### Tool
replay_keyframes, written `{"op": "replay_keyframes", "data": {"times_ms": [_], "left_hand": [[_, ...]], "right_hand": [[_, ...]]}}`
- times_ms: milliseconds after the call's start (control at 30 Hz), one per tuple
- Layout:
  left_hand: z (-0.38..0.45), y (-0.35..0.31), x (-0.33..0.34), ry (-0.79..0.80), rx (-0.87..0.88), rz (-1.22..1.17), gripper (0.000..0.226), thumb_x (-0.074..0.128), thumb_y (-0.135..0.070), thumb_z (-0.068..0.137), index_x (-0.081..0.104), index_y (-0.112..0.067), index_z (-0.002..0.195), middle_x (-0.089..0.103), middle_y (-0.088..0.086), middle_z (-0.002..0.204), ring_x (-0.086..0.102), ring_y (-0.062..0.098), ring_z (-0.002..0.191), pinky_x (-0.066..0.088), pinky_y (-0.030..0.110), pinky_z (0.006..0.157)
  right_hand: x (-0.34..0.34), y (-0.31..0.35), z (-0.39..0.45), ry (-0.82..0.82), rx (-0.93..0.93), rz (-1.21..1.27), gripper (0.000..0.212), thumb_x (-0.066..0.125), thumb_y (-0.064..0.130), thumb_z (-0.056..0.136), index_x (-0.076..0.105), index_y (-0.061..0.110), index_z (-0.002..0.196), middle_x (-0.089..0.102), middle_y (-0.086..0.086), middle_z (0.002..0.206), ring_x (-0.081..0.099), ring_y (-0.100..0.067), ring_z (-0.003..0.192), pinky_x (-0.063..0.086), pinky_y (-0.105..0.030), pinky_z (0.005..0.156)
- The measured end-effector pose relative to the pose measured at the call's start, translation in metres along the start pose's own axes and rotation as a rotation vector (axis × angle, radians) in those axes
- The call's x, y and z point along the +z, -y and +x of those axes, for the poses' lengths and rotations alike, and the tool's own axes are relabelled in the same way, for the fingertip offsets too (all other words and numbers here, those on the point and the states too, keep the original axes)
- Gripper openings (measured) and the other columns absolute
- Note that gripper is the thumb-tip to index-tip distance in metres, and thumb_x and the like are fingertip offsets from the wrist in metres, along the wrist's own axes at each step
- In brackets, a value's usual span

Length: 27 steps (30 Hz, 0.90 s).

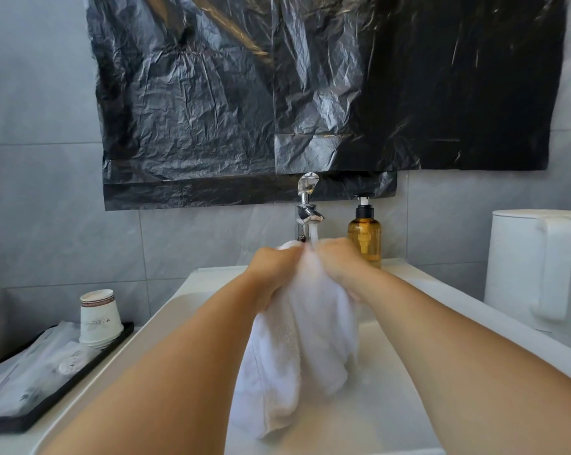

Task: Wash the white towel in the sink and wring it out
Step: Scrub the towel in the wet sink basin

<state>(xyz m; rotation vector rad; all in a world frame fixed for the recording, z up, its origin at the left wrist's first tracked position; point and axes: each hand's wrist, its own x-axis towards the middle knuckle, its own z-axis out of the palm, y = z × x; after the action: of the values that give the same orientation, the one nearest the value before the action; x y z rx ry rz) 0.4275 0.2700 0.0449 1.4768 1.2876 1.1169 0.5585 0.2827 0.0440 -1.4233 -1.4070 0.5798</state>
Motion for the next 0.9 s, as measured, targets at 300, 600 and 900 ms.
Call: {"op": "replay_keyframes", "data": {"times_ms": [300, 600, 900], "left_hand": [[0.002, 0.011, 0.003, 0.087, 0.085, 0.078, 0.037, 0.043, -0.013, 0.093, 0.076, -0.028, 0.086, 0.071, 0.004, 0.09, 0.058, 0.022, 0.076, 0.041, 0.034, 0.072], [0.003, 0.004, 0.0, 0.049, 0.08, 0.025, 0.028, 0.056, -0.044, 0.095, 0.07, -0.02, 0.093, 0.073, 0.002, 0.088, 0.067, 0.019, 0.074, 0.05, 0.022, 0.06], [-0.001, 0.0, 0.004, 0.062, 0.062, 0.096, 0.022, 0.047, -0.028, 0.097, 0.069, -0.024, 0.095, 0.072, 0.005, 0.094, 0.068, 0.024, 0.081, 0.055, 0.027, 0.069]], "right_hand": [[0.003, -0.017, 0.007, 0.166, 0.17, 0.094, 0.035, 0.068, 0.027, 0.074, 0.066, 0.013, 0.106, 0.071, -0.016, 0.099, 0.07, -0.032, 0.089, 0.055, -0.039, 0.078], [0.001, -0.005, -0.001, 0.052, 0.124, 0.219, 0.026, 0.066, 0.031, 0.079, 0.066, 0.007, 0.09, 0.064, -0.008, 0.069, 0.059, -0.024, 0.063, 0.041, -0.027, 0.058], [0.004, 0.0, 0.0, 0.033, -0.02, -0.099, 0.017, 0.045, 0.012, 0.097, 0.056, 0.014, 0.084, 0.049, 0.0, 0.075, 0.048, -0.021, 0.085, 0.041, -0.027, 0.065]]}}
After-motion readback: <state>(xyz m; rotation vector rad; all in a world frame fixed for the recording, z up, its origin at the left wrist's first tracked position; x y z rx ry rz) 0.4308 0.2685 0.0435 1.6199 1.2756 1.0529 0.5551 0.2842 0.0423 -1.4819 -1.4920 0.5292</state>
